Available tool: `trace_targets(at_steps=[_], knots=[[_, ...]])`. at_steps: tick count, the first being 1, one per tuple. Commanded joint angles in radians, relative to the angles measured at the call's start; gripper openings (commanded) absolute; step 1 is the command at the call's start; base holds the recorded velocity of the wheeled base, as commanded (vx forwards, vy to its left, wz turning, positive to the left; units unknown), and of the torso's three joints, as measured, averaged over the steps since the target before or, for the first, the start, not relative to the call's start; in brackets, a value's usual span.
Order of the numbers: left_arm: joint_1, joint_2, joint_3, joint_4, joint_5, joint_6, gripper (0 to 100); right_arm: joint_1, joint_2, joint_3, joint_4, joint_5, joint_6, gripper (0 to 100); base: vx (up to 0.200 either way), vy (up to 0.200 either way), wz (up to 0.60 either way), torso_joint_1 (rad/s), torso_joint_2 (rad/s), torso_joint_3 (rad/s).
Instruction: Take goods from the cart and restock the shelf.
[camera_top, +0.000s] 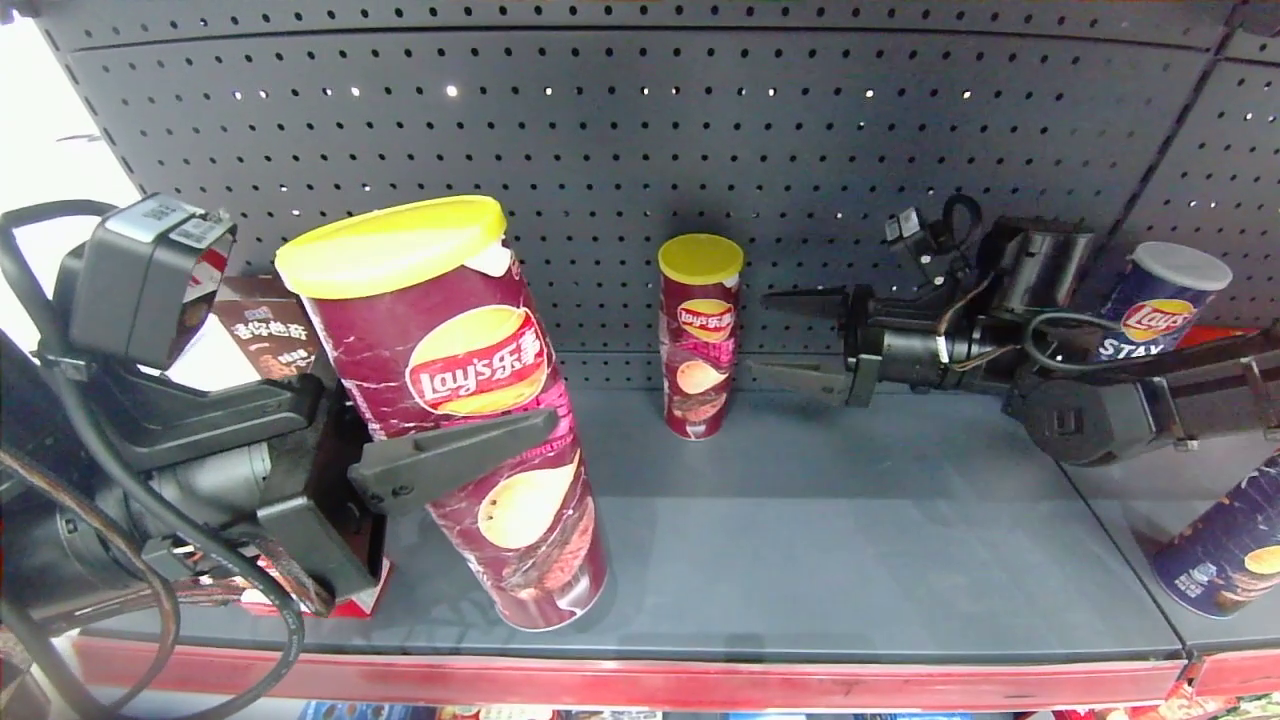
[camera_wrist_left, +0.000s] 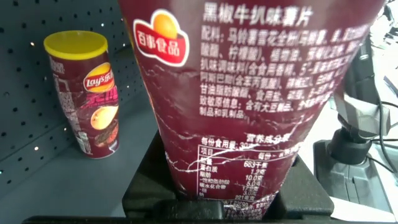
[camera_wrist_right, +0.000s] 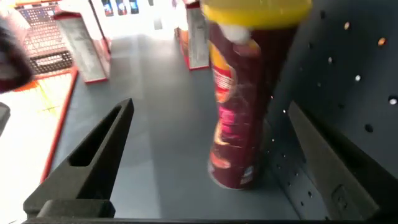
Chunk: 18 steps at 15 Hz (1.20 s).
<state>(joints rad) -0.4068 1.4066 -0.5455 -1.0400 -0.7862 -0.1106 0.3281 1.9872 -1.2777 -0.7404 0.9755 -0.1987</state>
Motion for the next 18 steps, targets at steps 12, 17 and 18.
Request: trace_targets(at_steps=[12,17,18], knots=[[0.025,-0.005,0.035,-0.012,0.001,0.0,0,-0.003,0.26,-0.163,-0.013,0.002,0.002,100,0.0,0.0,0.0,0.0,0.0,0.0],[0.039,-0.003,0.036,-0.012,0.001,0.002,0,0.022,0.341,-0.266,-0.01,0.002,0.021,100,0.0,0.0,0.0,0.0,0.0,0.0],[0.039,-0.003,0.038,-0.012,0.001,0.0,0,0.023,0.358,-0.289,-0.011,0.002,0.021,100,0.0,0.0,0.0,0.0,0.0,0.0]])
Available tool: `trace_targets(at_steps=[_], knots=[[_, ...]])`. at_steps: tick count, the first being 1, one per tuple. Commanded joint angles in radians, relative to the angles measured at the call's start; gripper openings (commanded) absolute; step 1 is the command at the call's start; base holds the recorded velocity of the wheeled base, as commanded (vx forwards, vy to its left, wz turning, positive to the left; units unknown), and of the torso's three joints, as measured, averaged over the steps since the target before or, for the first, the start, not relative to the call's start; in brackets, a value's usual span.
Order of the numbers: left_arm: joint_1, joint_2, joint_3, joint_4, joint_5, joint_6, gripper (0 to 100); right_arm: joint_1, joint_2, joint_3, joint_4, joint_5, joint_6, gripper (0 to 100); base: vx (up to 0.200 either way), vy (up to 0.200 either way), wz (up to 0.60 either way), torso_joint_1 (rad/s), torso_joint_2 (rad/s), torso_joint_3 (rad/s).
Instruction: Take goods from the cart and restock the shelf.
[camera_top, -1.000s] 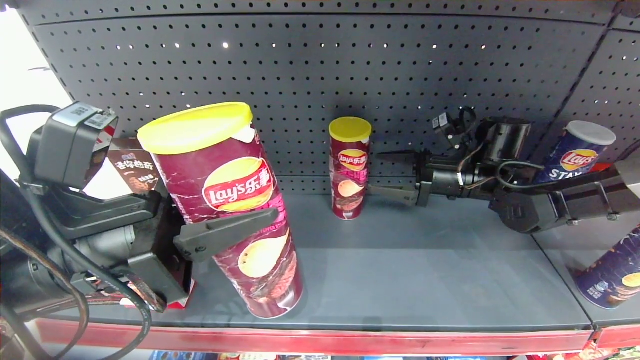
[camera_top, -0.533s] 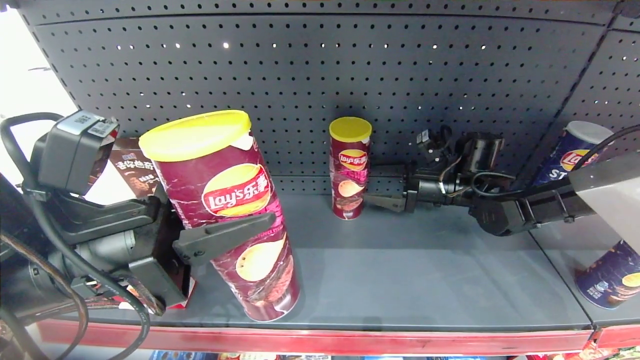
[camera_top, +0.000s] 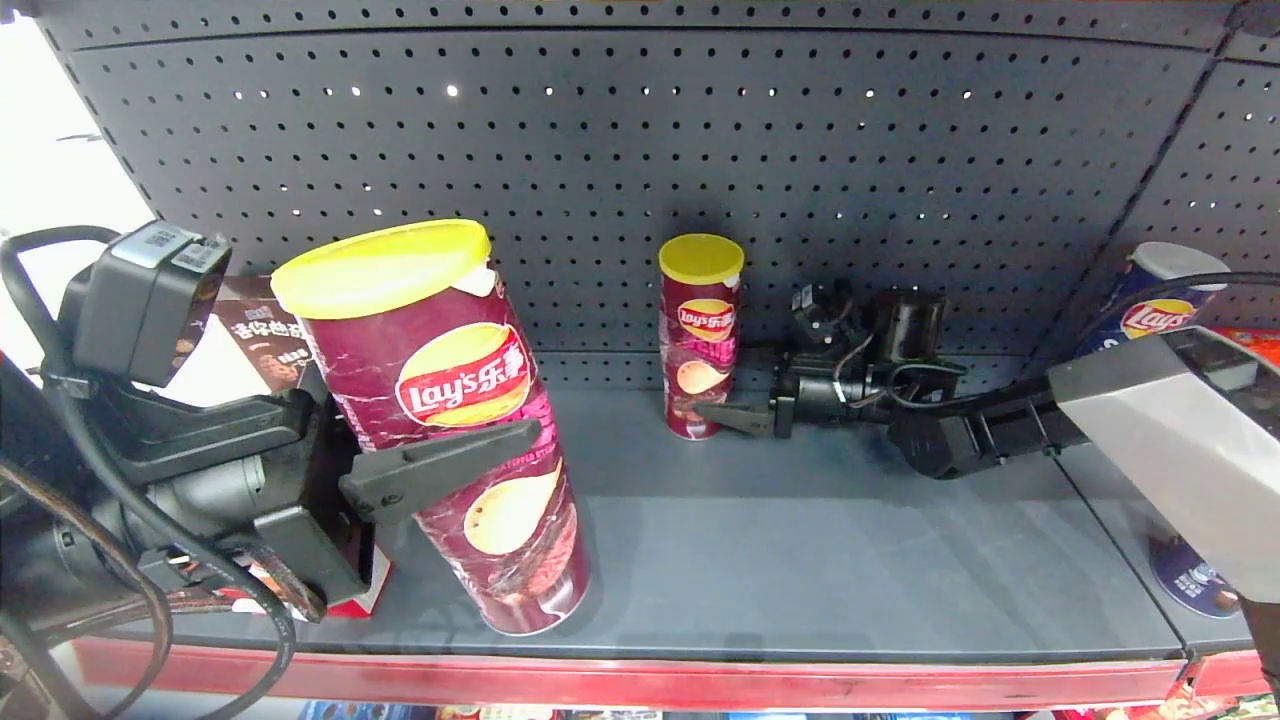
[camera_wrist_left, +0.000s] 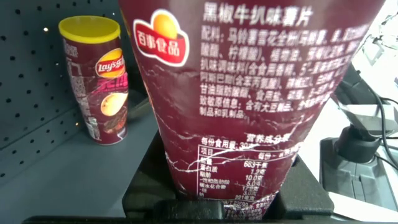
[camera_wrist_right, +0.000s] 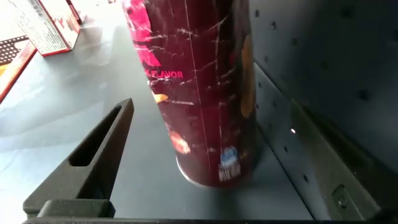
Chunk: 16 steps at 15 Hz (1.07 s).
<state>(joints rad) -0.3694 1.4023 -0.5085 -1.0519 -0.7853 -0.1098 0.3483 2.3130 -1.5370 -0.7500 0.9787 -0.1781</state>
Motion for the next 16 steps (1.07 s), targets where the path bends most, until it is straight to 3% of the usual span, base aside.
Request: trace_targets(at_steps=[1,5,9,10,16], knots=[[0.001,0.001,0.004,0.0,0.0,-0.001,0,0.005,0.052,-0.06,0.0,-0.002,0.002,100,0.0,0.0,0.0,0.0,0.0,0.0],[0.02,-0.011,0.045,0.0,0.0,0.001,0,0.012,0.1,-0.172,0.014,-0.002,0.035,100,0.0,0.0,0.0,0.0,0.0,0.0],[0.021,-0.019,0.045,0.0,0.0,-0.001,0,0.021,0.105,-0.192,0.011,-0.002,0.06,100,0.0,0.0,0.0,0.0,0.0,0.0],[0.021,-0.02,0.045,0.0,0.0,0.001,0,0.021,0.106,-0.19,0.003,-0.002,0.06,0,0.0,0.0,0.0,0.0,0.0,0.0],[0.036,-0.019,0.047,0.0,-0.002,0.001,0,0.031,0.074,-0.167,0.003,-0.002,0.062,0,0.0,0.0,0.0,0.0,0.0,0.0]])
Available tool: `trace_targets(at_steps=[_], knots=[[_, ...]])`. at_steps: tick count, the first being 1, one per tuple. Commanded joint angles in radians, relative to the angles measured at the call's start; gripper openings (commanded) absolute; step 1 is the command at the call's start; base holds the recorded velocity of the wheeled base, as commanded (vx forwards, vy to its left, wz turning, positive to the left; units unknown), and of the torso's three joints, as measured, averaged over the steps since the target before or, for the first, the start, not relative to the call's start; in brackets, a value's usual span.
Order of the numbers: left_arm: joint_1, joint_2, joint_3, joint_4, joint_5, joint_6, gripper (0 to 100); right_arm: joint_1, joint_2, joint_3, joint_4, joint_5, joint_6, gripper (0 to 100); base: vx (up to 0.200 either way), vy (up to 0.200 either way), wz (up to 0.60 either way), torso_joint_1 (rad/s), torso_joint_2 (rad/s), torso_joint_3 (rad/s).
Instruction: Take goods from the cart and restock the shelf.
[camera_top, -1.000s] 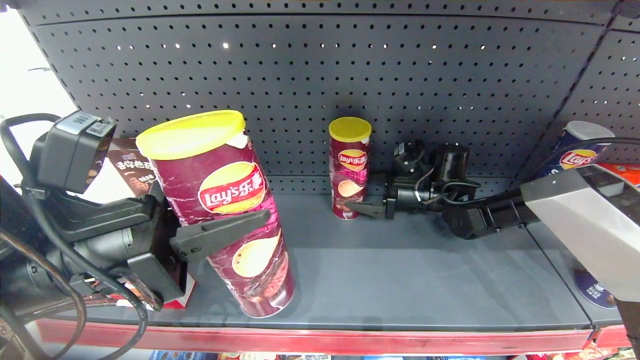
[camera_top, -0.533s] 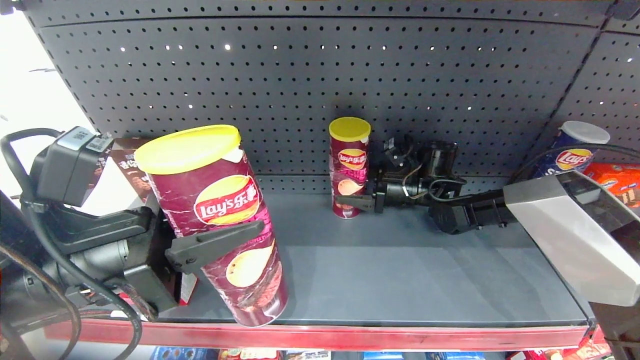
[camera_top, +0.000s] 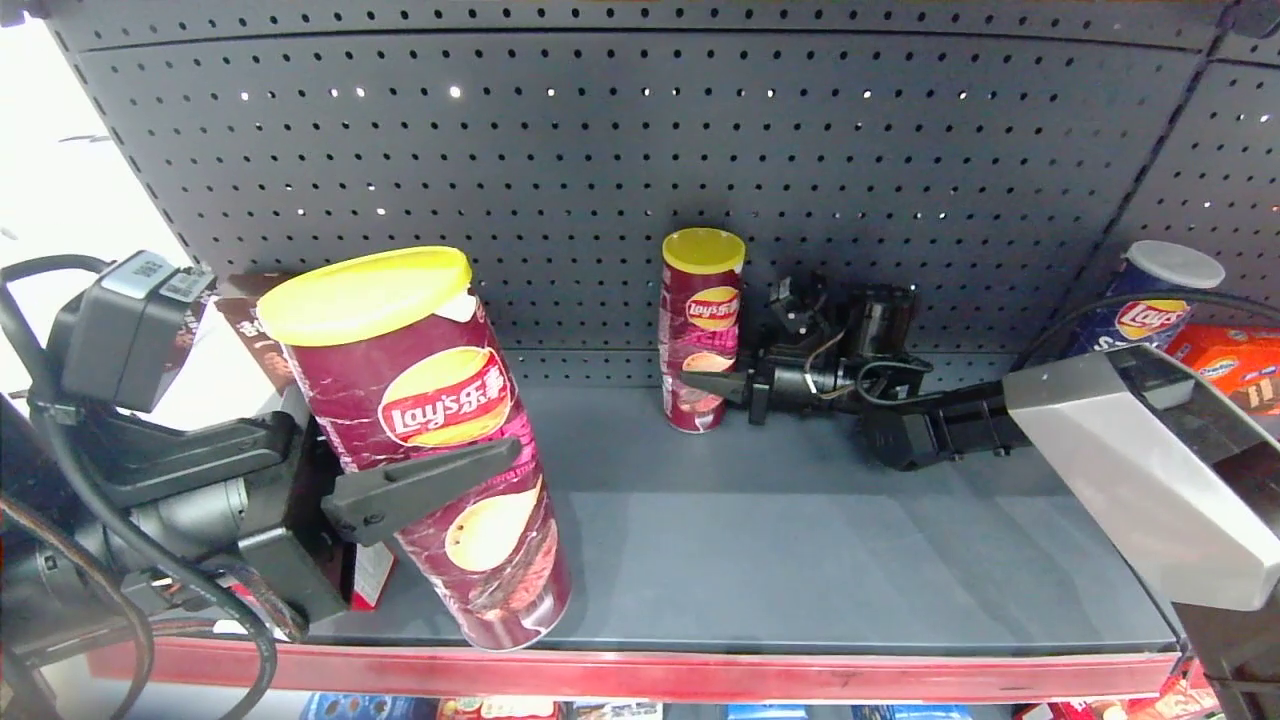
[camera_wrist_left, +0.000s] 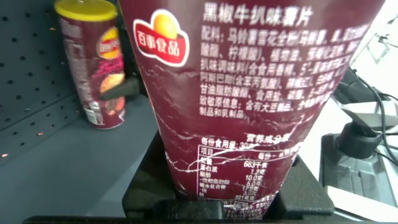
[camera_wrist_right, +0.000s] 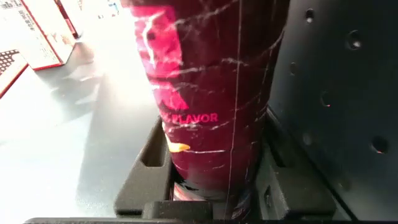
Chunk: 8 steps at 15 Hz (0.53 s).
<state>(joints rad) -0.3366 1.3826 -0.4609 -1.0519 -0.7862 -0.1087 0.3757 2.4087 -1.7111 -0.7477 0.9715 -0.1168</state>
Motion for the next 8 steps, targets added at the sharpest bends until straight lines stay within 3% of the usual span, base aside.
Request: trace_targets(at_steps=[1,8], knots=[[0.007,0.001,-0.001,-0.002,-0.001,0.0,0,0.012,-0.053,0.036,0.001,0.004,0.0,0,0.0,0.0,0.0,0.0,0.0,0.0],[0.007,0.003,0.002,0.0,-0.001,0.0,0,0.065,-0.25,0.373,-0.154,-0.096,0.002,0,0.0,0.0,0.0,0.0,0.0,0.0]])
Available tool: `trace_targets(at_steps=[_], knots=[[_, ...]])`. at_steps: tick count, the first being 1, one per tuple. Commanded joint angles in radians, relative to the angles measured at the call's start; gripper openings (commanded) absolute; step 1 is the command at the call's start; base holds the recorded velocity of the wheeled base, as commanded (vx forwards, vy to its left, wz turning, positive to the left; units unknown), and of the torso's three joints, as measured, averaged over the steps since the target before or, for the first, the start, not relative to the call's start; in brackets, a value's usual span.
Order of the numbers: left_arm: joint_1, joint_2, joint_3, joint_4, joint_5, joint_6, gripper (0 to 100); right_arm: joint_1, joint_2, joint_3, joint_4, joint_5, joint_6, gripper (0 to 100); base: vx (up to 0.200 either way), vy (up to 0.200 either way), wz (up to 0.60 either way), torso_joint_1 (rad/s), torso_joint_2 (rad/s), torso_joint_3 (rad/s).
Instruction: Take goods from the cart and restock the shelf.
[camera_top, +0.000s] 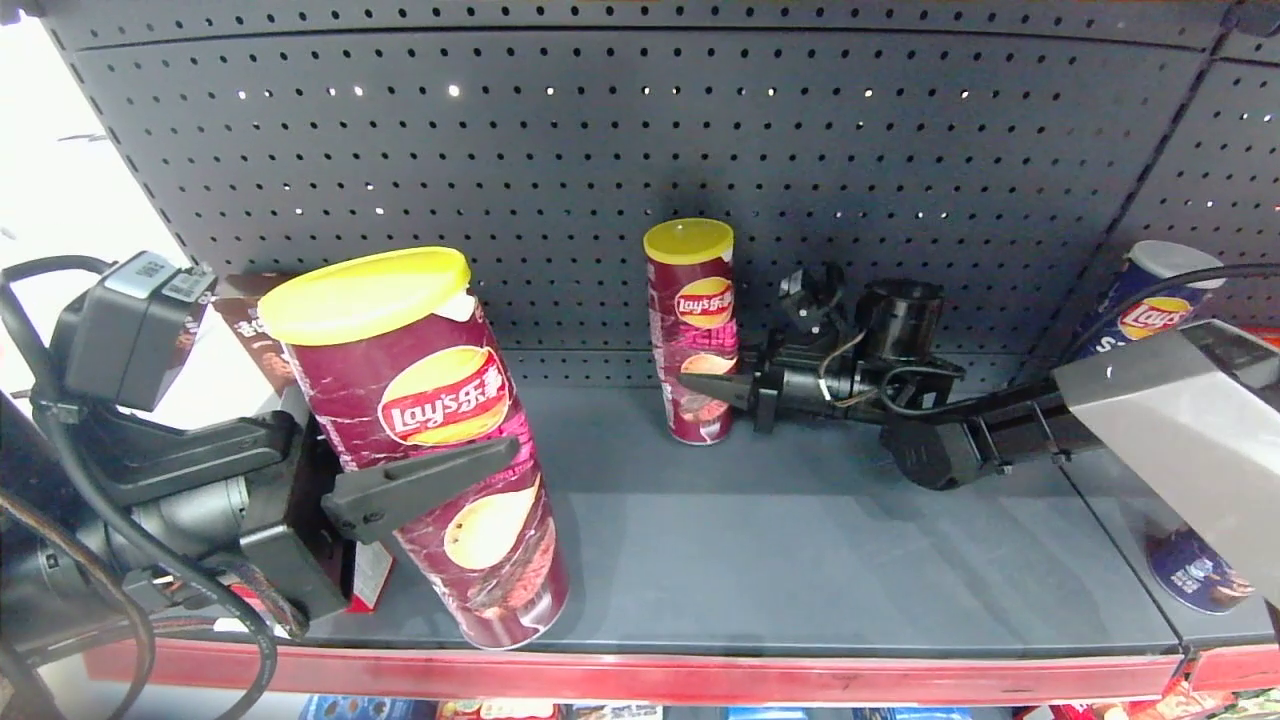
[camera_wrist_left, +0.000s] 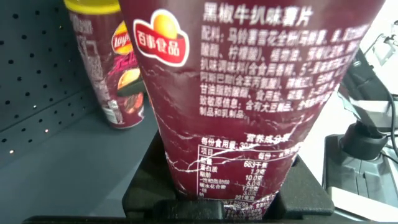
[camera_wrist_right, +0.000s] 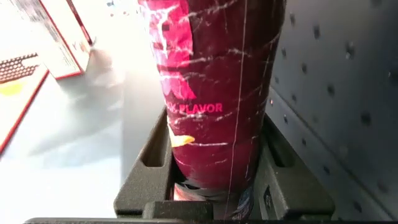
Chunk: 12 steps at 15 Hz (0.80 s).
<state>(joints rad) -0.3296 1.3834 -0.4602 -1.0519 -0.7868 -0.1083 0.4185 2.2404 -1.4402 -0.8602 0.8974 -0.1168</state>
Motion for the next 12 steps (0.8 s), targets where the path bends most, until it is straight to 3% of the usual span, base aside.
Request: trace_targets(at_steps=[1,7,12], knots=[[0.0,0.003,0.003,0.0,0.0,-0.001,0,0.029,-0.102,0.152,-0.072,-0.023,0.002,0,0.0,0.0,0.0,0.0,0.0,0.0],[0.001,0.005,0.02,0.0,0.0,0.001,0,0.072,-0.236,0.578,-0.395,-0.103,0.031,0,0.0,0.0,0.0,0.0,0.0,0.0],[0.0,0.002,0.037,0.0,0.0,0.002,0,0.095,-0.271,0.882,-0.612,-0.107,0.048,0,0.0,0.0,0.0,0.0,0.0,0.0]])
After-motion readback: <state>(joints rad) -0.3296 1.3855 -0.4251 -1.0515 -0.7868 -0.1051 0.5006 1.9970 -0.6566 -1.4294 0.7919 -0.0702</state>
